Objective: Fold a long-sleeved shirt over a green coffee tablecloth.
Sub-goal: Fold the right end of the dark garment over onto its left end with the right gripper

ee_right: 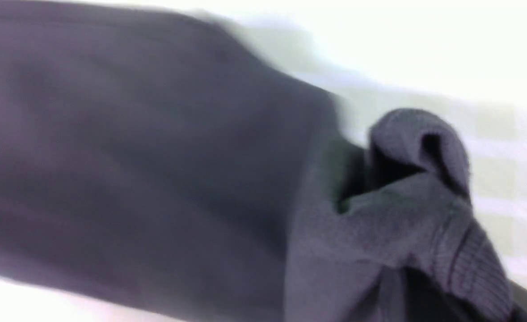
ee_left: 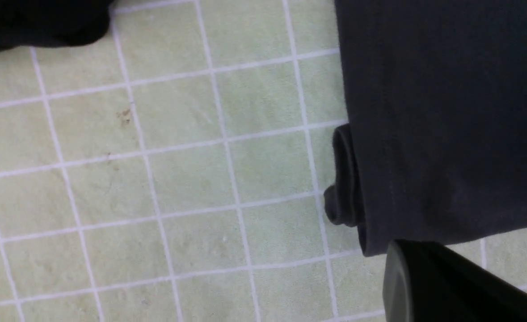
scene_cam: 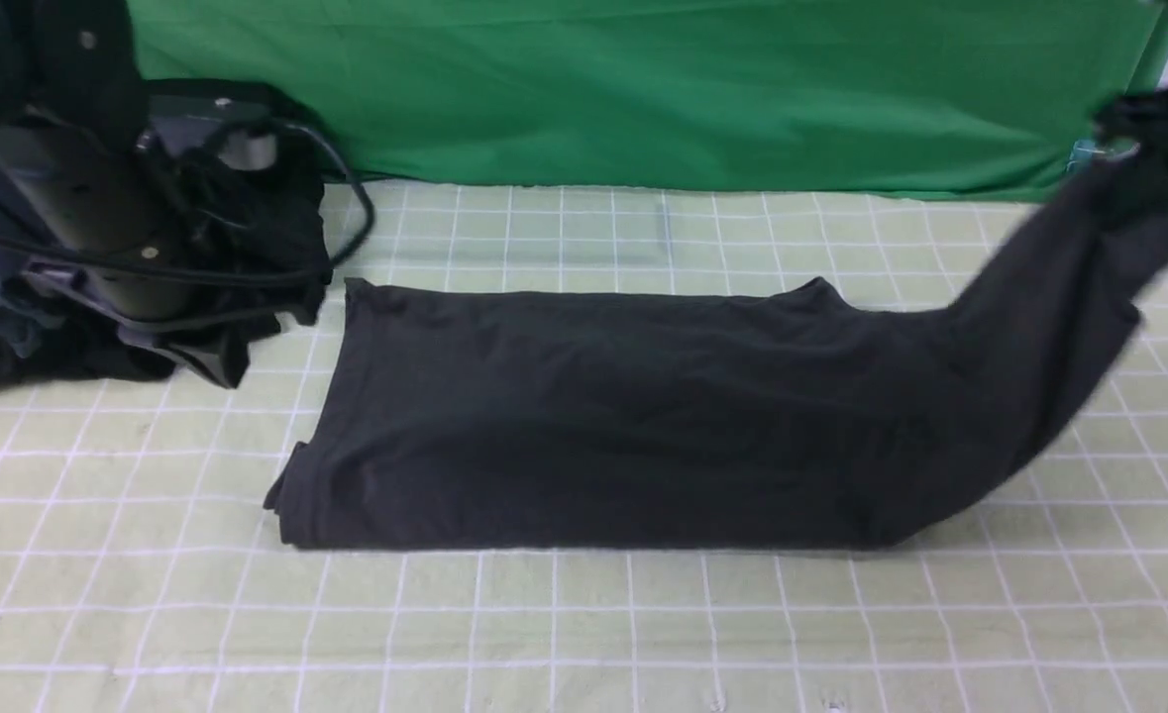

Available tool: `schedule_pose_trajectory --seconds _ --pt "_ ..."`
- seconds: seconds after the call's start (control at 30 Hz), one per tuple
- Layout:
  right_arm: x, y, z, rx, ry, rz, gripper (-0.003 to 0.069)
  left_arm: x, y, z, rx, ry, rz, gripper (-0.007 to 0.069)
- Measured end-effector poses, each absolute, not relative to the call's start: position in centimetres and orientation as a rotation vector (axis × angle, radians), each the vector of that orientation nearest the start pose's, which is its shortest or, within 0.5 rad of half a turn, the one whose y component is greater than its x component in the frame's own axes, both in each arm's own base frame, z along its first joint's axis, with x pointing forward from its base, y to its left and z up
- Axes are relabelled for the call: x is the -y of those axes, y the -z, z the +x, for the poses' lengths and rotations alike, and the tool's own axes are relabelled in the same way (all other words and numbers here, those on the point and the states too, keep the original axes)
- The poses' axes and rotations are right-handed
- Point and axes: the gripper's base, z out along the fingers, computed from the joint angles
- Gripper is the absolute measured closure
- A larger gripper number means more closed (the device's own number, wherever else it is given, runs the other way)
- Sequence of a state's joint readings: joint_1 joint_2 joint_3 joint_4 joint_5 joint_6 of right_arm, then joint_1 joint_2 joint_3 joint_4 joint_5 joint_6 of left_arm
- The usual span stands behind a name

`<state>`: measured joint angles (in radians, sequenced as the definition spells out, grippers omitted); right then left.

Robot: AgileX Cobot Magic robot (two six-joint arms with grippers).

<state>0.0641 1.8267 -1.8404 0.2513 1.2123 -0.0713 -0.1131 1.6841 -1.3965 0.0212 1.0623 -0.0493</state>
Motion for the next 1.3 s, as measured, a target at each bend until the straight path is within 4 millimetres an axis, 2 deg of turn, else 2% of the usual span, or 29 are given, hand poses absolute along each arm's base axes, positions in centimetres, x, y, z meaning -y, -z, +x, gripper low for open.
schedule_pose_trajectory --seconds 0.03,0.07,0.1,0.2,0.27,0.3,0.33,0.37,0.43,0.5,0.57,0.6,0.63,0.7,0.77,0.8,0.83,0.87,0.9,0.93,1.0,1.1,1.17,1.23,1.27,1.3 --pt "-7.6 -36.2 39.3 -2.637 -0.377 -0.201 0.0631 2.8 -28.4 34.7 -2.833 0.021 0.05 0.0628" --pt "-8.0 -36.1 39.2 -2.639 -0.383 -0.21 0.0631 2.5 -28.4 34.7 -2.834 0.027 0.033 0.0628" --pt "-9.6 -36.5 39.2 -2.624 -0.405 -0.249 0.0631 2.1 -28.4 34.7 -2.834 0.033 0.009 0.0628" --pt "-16.5 -36.8 38.7 -2.592 -0.495 -0.393 0.0631 0.0 -28.4 34.8 -2.831 0.078 -0.105 0.0628" --pt "-19.6 -36.4 38.6 -2.589 -0.541 -0.446 0.0631 -0.5 -28.4 34.8 -2.828 0.107 -0.141 0.0628" --pt "-22.1 -35.6 38.4 -2.591 -0.585 -0.491 0.0631 -0.9 -28.4 34.8 -2.829 0.12 -0.149 0.0628" --pt "-22.4 -35.7 38.4 -2.586 -0.592 -0.497 0.0631 -0.9 -28.4 34.8 -2.829 0.12 -0.149 0.0628" --pt "-23.8 -35.3 38.3 -2.582 -0.623 -0.524 0.0631 -1.0 -28.4 34.8 -2.829 0.13 -0.151 0.0628" --pt "-28.2 -33.5 38.0 -2.578 -0.72 -0.594 0.0631 -1.0 -28.5 34.8 -2.827 0.146 -0.137 0.0628" --pt "-30.7 -32.6 37.7 -2.558 -0.764 -0.618 0.0631 -0.9 -28.5 34.8 -2.827 0.156 -0.13 0.0628" --pt "-32.3 -31.8 37.6 -2.556 -0.786 -0.63 0.0631 -0.9 -28.5 34.8 -2.826 0.163 -0.133 0.0628" --pt "-34.3 -30.4 37.4 -2.542 -0.81 -0.644 0.0631 -0.9 -28.5 34.8 -2.825 0.173 -0.138 0.0628" --pt "-34.5 -30.2 37.3 -2.546 -0.812 -0.645 0.0631 -0.9 -28.5 34.8 -2.825 0.173 -0.138 0.0628" --pt "-36.3 -28.6 37.2 -2.54 -0.833 -0.635 0.0631 -0.9 -28.5 34.8 -2.825 0.174 -0.138 0.0628" --pt "-38.4 -26.0 37.2 -2.538 -0.85 -0.618 0.0619 -0.9 -28.5 34.8 -2.825 0.173 -0.128 0.0628" --pt "-38.5 -25.8 37.2 -2.531 -0.853 -0.612 0.0613 -0.9 -28.5 34.8 -2.825 0.173 -0.128 0.0628" --pt "-39.7 -24.2 37.2 -2.53 -0.867 -0.582 0.0561 -0.9 -28.5 34.8 -2.825 0.171 -0.118 0.0628" --pt "-39.8 -24.0 37.2 -2.53 -0.868 -0.578 0.0553 -0.9 -28.5 34.8 -2.825 0.171 -0.117 0.0628" --pt "-40.1 -23.6 37.2 -2.527 -0.876 -0.565 0.0514 -0.9 -28.5 34.8 -2.825 0.171 -0.117 0.0628" --pt "-40.7 -23.0 37.1 -2.517 -0.888 -0.554 0.0414 -0.9 -28.5 34.8 -2.824 0.17 -0.113 0.0628" --pt "-41.1 -23.1 36.6 -2.52 -0.897 -0.57 0.0258 -0.9 -28.5 34.8 -2.824 0.17 -0.113 0.0628" --pt "-40.3 -24.8 36.2 -2.518 -0.864 -0.708 0.014 -0.9 -28.5 34.8 -2.824 0.159 -0.108 0.0628" --pt "-39.7 -25.9 36.1 -2.509 -0.845 -0.768 0.0122 -0.9 -28.5 34.8 -2.823 0.157 -0.104 0.0628" --pt "-38.1 -28.2 36.4 -2.482 -0.786 -0.856 0.0116 -0.9 -28.5 34.8 -2.821 0.157 -0.104 0.0628" --pt "-36.2 -30.7 36.8 -2.439 -0.719 -0.882 0.0155 -0.8 -28.5 34.9 -2.812 0.177 -0.094 0.0628" --pt "-34.9 -32.1 37.2 -2.407 -0.67 -0.882 0.0209 -0.6 -28.6 34.9 -2.804 0.205 -0.081 0.0628"
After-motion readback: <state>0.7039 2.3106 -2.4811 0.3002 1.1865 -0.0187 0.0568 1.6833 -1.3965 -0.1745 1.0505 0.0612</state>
